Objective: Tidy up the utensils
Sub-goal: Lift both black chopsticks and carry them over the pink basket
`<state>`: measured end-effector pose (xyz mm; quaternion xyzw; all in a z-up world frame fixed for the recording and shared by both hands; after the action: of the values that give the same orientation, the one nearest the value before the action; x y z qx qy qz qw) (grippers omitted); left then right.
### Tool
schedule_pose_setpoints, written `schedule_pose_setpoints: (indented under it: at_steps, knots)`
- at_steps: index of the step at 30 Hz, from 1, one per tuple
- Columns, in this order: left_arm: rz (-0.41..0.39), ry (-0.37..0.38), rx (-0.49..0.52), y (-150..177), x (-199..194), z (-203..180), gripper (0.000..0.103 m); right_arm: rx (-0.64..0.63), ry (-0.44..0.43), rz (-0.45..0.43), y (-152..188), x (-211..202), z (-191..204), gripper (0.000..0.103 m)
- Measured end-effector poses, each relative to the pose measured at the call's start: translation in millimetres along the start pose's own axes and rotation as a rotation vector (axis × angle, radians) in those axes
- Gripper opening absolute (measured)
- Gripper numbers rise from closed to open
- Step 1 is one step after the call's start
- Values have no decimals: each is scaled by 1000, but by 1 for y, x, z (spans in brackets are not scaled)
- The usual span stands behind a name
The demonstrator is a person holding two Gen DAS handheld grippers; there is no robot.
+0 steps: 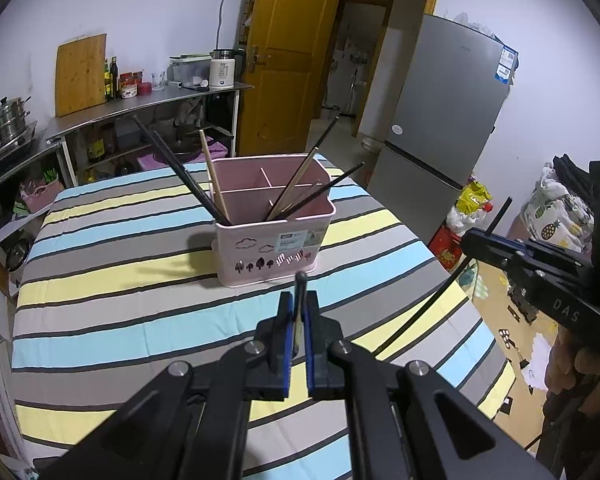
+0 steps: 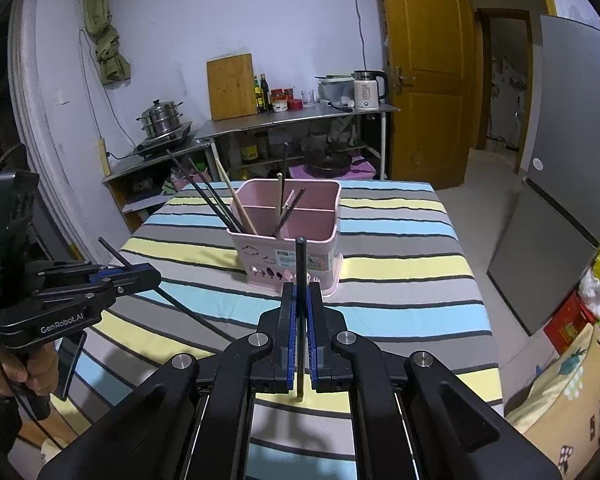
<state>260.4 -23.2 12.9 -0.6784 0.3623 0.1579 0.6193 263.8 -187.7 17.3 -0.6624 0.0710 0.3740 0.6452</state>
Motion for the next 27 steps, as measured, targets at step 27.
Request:
schedule_pose_setpoints:
  at_steps: [27]
  knots:
    - [-201, -4, -49, -127, -54, 45, 5, 40, -85, -237, -122, -1, 39, 4]
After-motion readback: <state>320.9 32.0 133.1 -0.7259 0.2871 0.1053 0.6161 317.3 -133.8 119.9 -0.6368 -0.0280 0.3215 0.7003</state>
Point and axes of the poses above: each gripper's, at about its wrist camera, not at the fingertips, and x roughly the way its jaws point, z to its left, y to its underside, the point moved 9 cm from there along x, roughly the way its jaws point, and after that the axes turned 1 degree about -z, right-handed, at the moved point
